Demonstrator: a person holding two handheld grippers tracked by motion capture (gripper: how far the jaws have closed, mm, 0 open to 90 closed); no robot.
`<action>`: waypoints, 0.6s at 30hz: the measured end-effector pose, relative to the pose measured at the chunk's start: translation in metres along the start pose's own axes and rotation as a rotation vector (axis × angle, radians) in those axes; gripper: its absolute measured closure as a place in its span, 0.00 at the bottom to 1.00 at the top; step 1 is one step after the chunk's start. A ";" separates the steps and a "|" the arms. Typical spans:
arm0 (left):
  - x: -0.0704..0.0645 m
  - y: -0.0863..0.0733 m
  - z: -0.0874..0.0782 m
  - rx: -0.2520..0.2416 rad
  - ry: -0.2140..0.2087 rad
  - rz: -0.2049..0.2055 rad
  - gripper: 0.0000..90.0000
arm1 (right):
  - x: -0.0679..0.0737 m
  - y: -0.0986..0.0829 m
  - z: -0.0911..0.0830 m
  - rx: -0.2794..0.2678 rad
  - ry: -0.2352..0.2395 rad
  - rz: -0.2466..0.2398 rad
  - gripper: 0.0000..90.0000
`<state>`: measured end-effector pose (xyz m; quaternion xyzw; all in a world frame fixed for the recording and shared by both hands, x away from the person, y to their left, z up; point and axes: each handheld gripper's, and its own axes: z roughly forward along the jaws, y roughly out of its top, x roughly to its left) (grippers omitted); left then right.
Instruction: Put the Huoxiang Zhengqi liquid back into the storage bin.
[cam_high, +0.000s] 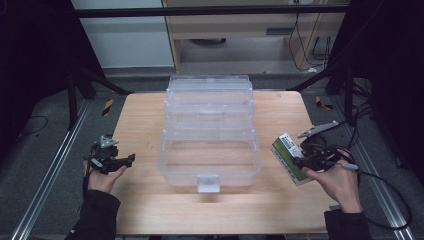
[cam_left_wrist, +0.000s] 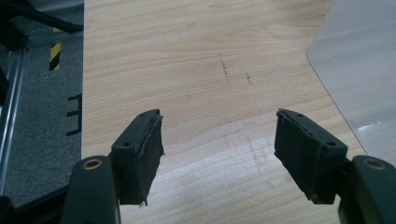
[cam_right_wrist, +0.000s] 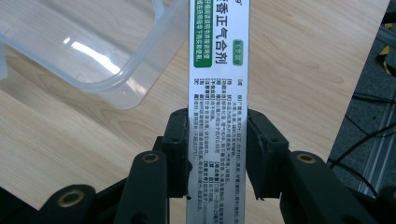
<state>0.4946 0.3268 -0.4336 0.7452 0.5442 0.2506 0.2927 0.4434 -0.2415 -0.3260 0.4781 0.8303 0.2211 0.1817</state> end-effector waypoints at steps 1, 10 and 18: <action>0.000 0.000 0.000 0.001 0.000 0.000 0.35 | 0.000 0.001 -0.001 -0.007 0.001 -0.004 0.71; -0.001 0.000 0.001 0.004 -0.001 0.001 0.35 | 0.001 0.016 -0.014 -0.051 0.001 -0.026 0.71; 0.000 0.000 0.001 0.004 -0.001 -0.002 0.35 | 0.007 0.029 -0.023 -0.096 0.013 -0.056 0.72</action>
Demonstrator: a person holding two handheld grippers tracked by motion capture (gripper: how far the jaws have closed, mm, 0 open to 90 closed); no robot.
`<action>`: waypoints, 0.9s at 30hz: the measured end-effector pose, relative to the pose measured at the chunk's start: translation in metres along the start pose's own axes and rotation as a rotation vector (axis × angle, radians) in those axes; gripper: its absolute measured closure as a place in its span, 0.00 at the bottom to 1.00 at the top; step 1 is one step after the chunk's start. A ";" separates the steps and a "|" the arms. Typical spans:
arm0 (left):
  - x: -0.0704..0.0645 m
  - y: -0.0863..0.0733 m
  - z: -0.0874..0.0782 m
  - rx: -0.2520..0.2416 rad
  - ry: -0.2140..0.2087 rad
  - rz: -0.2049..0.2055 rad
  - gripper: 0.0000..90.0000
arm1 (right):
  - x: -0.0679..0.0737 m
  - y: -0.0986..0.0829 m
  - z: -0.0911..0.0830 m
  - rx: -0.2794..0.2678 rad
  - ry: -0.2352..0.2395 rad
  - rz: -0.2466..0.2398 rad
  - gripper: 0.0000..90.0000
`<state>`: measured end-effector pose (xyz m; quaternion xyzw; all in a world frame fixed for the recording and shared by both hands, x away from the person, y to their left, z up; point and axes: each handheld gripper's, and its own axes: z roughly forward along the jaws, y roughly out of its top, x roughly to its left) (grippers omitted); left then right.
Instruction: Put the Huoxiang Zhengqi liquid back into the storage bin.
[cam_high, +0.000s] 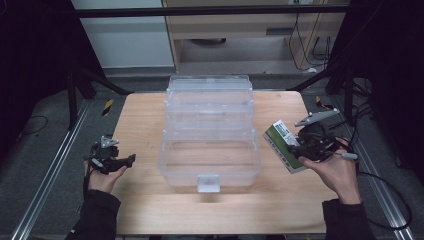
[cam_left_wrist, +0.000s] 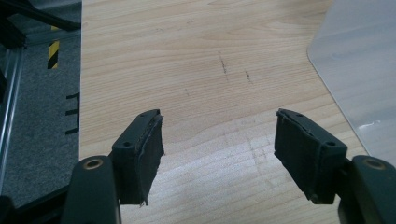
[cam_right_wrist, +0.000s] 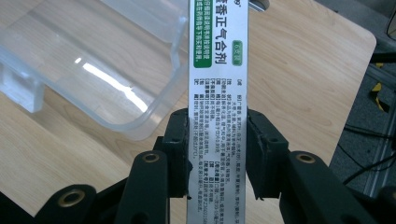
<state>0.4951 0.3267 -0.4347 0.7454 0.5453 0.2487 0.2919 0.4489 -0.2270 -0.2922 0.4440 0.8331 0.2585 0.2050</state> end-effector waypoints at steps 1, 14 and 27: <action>0.000 0.000 0.000 0.001 0.000 0.000 0.35 | 0.001 0.002 -0.001 -0.006 0.005 -0.003 0.72; 0.000 0.000 0.001 0.005 -0.002 0.001 0.35 | 0.012 0.018 -0.005 -0.035 0.037 -0.070 0.72; 0.001 0.000 0.001 0.004 -0.003 0.000 0.35 | 0.033 0.041 -0.002 -0.053 0.151 -0.175 0.72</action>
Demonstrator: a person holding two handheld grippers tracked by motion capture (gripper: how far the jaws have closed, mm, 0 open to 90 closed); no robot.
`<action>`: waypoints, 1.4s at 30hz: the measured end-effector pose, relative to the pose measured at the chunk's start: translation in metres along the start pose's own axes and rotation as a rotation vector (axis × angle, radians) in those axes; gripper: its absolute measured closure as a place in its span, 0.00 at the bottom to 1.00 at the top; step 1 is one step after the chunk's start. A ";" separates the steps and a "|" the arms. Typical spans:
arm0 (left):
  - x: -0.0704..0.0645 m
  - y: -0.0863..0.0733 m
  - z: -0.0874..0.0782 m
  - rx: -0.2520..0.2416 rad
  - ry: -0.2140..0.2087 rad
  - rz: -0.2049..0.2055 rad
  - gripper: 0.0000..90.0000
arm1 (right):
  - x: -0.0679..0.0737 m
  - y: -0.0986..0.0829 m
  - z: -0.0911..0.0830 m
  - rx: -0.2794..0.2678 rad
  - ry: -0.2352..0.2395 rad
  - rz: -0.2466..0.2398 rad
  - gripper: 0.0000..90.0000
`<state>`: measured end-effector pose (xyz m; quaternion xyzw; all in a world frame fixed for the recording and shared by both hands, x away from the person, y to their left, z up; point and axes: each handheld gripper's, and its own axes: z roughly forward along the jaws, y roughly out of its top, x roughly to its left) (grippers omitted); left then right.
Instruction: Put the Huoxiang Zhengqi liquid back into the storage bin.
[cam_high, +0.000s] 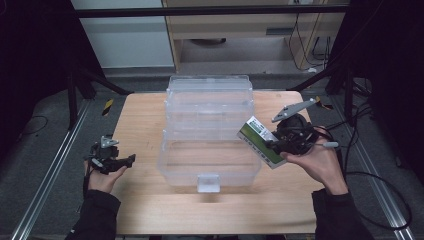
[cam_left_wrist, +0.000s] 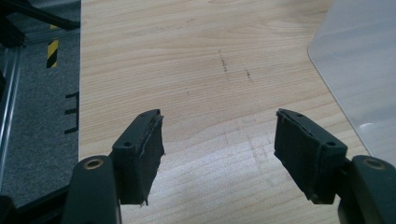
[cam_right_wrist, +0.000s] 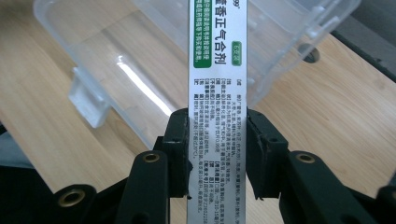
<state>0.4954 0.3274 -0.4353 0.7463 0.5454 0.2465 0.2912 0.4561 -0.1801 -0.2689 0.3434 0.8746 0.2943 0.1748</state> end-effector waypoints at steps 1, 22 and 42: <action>0.000 0.000 0.000 0.000 0.000 -0.001 0.35 | 0.001 0.002 0.001 -0.004 0.005 -0.010 0.72; 0.002 -0.001 0.003 0.010 -0.001 -0.004 0.35 | 0.002 0.034 0.045 0.006 0.204 -0.184 0.72; 0.002 -0.002 0.007 0.023 -0.002 -0.001 0.35 | -0.005 0.040 0.084 0.072 0.311 -0.337 0.71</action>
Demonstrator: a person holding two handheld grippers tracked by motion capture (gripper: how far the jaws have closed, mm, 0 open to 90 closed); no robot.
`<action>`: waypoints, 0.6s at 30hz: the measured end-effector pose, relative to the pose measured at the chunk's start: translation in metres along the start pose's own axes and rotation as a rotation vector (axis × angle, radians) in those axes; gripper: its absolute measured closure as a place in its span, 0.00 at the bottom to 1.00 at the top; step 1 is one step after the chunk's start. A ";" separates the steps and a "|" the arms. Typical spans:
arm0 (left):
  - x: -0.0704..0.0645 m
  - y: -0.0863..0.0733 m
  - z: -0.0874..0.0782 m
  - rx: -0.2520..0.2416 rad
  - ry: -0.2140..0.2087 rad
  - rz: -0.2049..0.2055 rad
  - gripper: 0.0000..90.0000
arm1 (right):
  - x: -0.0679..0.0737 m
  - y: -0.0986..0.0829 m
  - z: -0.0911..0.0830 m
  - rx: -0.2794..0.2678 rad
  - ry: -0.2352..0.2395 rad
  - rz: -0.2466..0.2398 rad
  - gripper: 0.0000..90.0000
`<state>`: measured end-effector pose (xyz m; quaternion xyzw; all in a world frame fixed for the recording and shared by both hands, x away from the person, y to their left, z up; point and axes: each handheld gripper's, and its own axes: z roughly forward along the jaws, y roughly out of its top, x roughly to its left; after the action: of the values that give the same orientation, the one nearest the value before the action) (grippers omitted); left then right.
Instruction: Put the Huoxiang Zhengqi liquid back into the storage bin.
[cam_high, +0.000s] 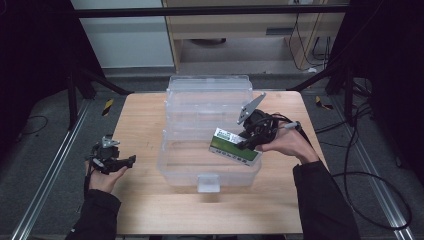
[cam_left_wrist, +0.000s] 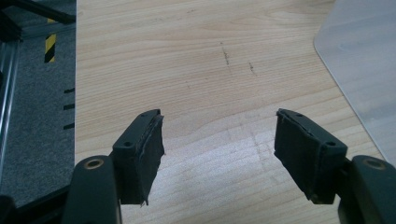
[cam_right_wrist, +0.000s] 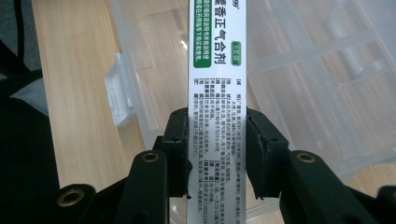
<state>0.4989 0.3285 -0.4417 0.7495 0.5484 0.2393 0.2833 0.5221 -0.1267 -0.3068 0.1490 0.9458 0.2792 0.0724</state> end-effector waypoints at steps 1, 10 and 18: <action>0.000 0.000 0.000 0.001 0.000 -0.001 0.35 | 0.000 0.000 0.002 0.006 0.004 -0.009 0.71; 0.001 -0.001 0.000 0.002 0.001 -0.002 0.35 | -0.002 0.000 0.012 0.040 0.036 -0.056 0.71; 0.000 -0.001 0.001 0.006 0.002 0.003 0.35 | -0.003 -0.001 0.017 0.087 0.059 -0.103 0.71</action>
<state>0.4993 0.3283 -0.4430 0.7509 0.5481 0.2389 0.2802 0.5283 -0.1194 -0.3212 0.0946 0.9652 0.2380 0.0522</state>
